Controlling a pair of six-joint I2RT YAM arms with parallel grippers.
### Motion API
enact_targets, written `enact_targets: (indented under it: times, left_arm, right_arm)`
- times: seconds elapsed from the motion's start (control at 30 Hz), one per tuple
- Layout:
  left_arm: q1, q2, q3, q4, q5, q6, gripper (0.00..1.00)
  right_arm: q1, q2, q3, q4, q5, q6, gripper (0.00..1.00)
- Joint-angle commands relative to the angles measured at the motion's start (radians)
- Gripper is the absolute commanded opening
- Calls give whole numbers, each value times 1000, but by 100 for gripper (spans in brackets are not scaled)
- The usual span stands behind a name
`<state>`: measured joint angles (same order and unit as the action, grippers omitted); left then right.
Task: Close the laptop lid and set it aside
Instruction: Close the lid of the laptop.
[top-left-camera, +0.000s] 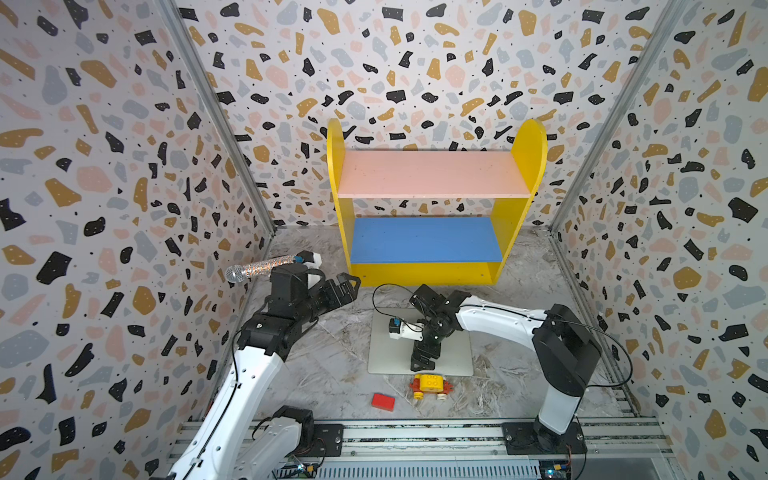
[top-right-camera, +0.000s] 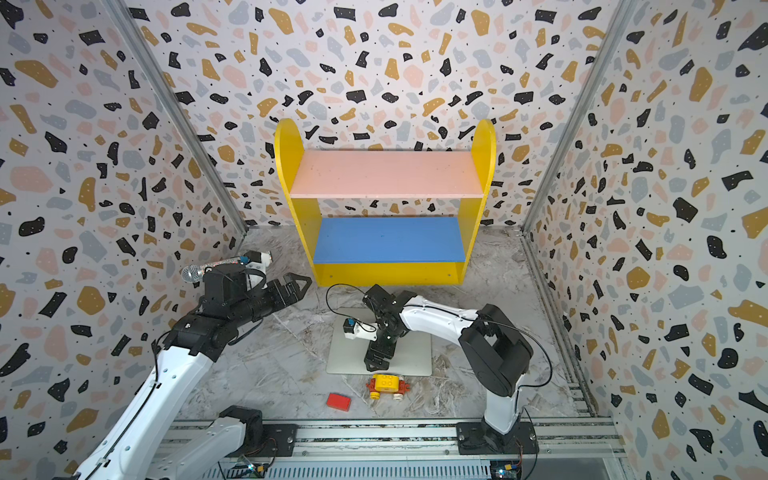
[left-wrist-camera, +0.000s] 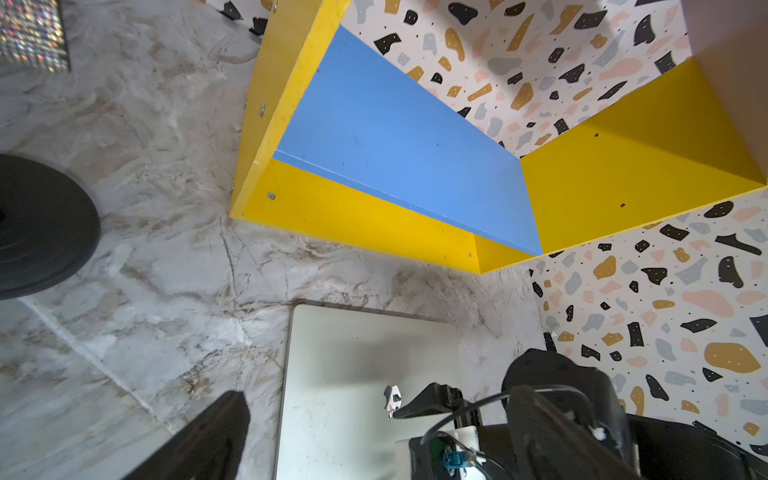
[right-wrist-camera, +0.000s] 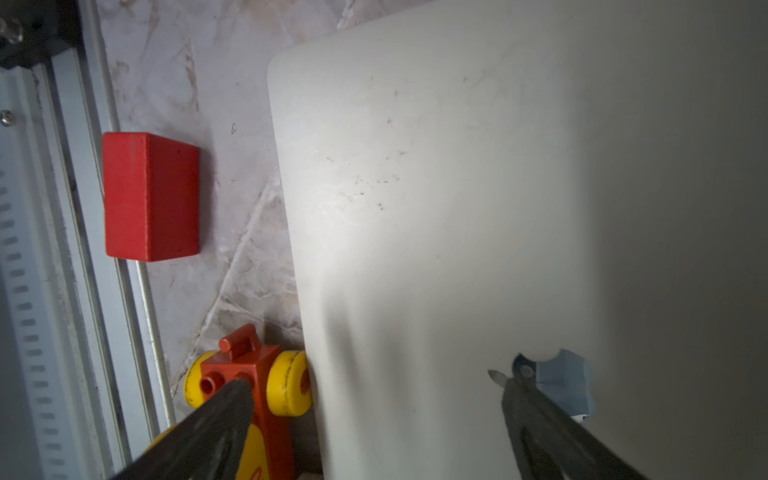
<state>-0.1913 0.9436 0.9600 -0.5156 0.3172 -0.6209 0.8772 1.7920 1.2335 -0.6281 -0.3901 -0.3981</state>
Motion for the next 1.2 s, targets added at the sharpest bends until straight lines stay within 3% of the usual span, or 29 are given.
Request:
enact_targets:
  times: [0.0,0.43,0.73,0.9,1.17]
  left_arm:
    - [-2,21,21,-10,34,11,100]
    - [-82,77,-43,0,35,-29,100]
    - [-183,98,-75,-7,-43,-56,100]
    - [-217,72,-161,43,-93,-127,100]
    - [-227,87,-280,135,-49,-161,100]
  right_arm:
    - [1,-87,6,46,44,63,99]
    - [-83,-241,-128,245,45,389,96]
    - [-115,-347,-282,447,55,595,96]
    - [-139,-387,-331,475,84,709,96]
    - [-209,-490,-452,525,119,826,96]
